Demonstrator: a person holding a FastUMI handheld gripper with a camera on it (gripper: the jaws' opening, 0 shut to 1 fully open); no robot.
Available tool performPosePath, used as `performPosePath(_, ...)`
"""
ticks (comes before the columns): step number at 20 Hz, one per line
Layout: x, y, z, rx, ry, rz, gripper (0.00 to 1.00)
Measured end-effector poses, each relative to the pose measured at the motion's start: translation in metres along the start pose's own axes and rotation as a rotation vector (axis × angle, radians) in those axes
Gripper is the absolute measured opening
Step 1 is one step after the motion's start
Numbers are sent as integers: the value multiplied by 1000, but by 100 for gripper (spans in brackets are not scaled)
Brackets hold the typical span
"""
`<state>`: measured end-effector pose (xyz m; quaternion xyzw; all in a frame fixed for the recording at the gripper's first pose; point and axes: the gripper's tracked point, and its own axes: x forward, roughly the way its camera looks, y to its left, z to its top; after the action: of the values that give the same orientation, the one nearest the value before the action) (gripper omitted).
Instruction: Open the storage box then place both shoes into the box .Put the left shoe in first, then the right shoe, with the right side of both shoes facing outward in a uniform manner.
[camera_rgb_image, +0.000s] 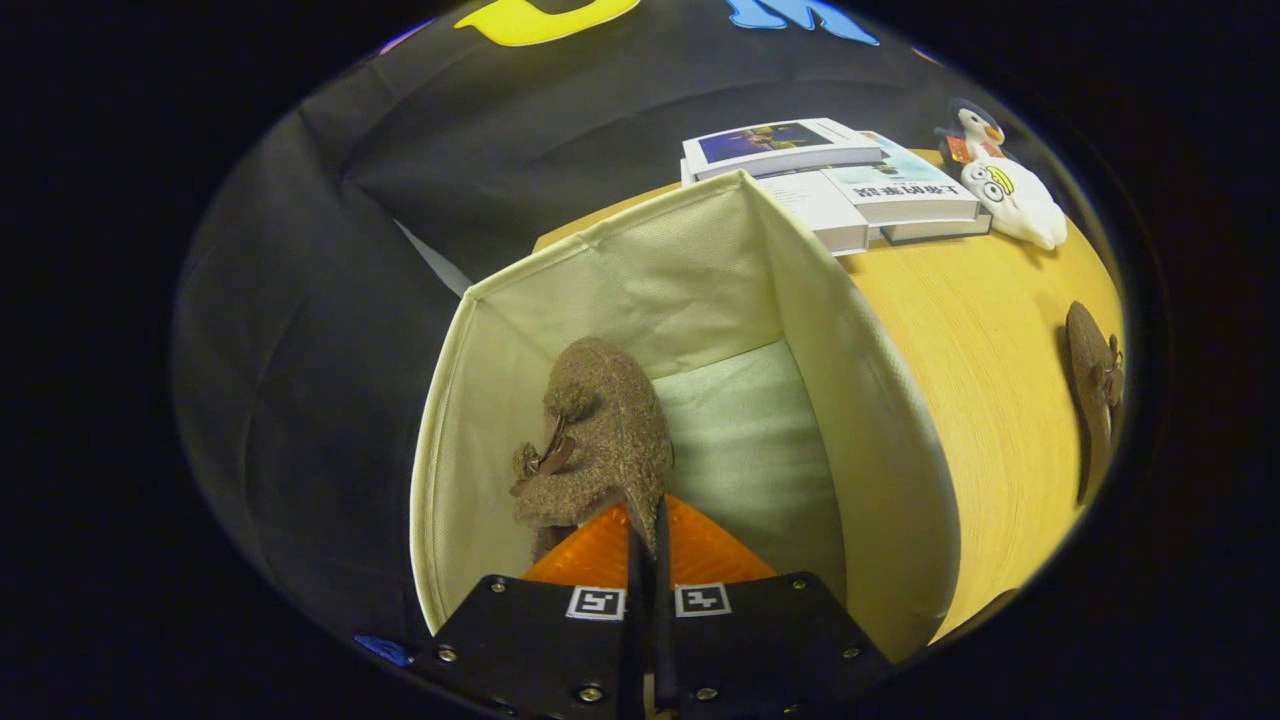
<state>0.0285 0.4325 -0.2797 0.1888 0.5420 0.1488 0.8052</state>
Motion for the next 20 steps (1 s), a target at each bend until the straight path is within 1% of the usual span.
performPosePath(2,-1,6,-1,-4,2,32,4)
performPosePath(3,-5,7,-1,0,2,50,9)
performPosePath(4,-2,11,-2,0,8,76,10)
performPosePath(5,-8,18,-4,-1,27,121,23)
performPosePath(8,-24,23,4,-26,-4,182,85)
performPosePath(9,-31,24,5,-46,-15,194,96)
performPosePath(12,-56,23,17,-129,-65,216,98)
performPosePath(13,-66,21,25,-153,-105,219,98)
performPosePath(17,-106,6,47,-201,-177,241,98)
performPosePath(20,-128,-27,60,-241,-218,194,98)
